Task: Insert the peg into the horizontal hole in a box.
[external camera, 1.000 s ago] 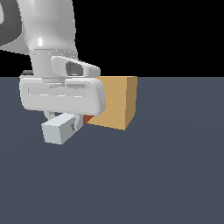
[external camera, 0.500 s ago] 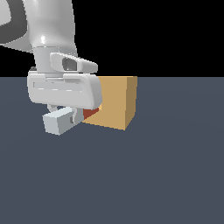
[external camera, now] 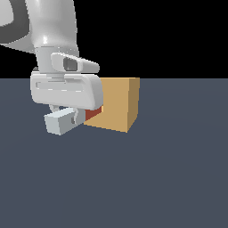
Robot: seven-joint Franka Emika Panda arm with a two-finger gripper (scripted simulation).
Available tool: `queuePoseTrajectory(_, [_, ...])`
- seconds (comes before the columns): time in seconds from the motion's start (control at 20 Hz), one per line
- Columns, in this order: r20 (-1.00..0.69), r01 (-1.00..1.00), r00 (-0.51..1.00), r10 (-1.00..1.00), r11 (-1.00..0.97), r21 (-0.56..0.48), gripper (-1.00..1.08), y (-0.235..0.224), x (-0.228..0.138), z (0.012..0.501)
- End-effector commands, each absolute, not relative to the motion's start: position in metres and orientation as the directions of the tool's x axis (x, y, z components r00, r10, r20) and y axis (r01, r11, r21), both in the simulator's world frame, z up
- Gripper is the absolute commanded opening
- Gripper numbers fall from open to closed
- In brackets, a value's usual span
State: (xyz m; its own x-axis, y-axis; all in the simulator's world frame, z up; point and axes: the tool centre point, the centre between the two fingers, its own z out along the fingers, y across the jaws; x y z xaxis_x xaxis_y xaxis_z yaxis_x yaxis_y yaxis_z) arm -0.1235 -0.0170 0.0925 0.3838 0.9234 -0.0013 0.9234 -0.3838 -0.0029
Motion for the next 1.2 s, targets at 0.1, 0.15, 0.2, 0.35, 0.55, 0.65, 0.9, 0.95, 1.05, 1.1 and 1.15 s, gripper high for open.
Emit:
queuePoseTrajectory(0.1, [0.000, 0.924, 0.382, 0.924, -0.382, 0.000, -1.00, -0.018, -0.122, 0.094])
queuePoseTrajectory(0.15, [0.000, 0.924, 0.382, 0.924, -0.382, 0.000, -1.00, -0.018, -0.122, 0.094])
queuePoseTrajectory(0.2, [0.000, 0.924, 0.382, 0.924, -0.382, 0.000, -1.00, -0.018, -0.122, 0.094])
queuePoseTrajectory(0.35, [0.002, 0.925, 0.380, 0.925, -0.380, 0.002, -1.00, -0.017, -0.121, 0.095])
queuePoseTrajectory(0.55, [0.001, 0.925, 0.380, 0.925, -0.380, -0.001, -1.00, -0.017, -0.122, 0.093])
queuePoseTrajectory(0.65, [0.001, 0.925, 0.380, 0.925, -0.380, -0.001, -1.00, -0.016, -0.121, 0.093])
queuePoseTrajectory(0.9, [0.001, 0.925, 0.380, 0.925, -0.380, 0.000, -1.00, -0.002, -0.116, 0.094])
queuePoseTrajectory(0.95, [0.001, 0.925, 0.380, 0.925, -0.380, 0.000, -1.00, 0.003, -0.114, 0.094])
queuePoseTrajectory(1.05, [0.001, 0.925, 0.380, 0.925, -0.380, 0.000, -1.00, 0.015, -0.110, 0.094])
queuePoseTrajectory(1.1, [0.002, 0.925, 0.380, 0.925, -0.380, 0.000, -1.00, 0.021, -0.107, 0.094])
queuePoseTrajectory(1.15, [0.002, 0.925, 0.380, 0.925, -0.380, 0.000, -1.00, 0.029, -0.104, 0.094])
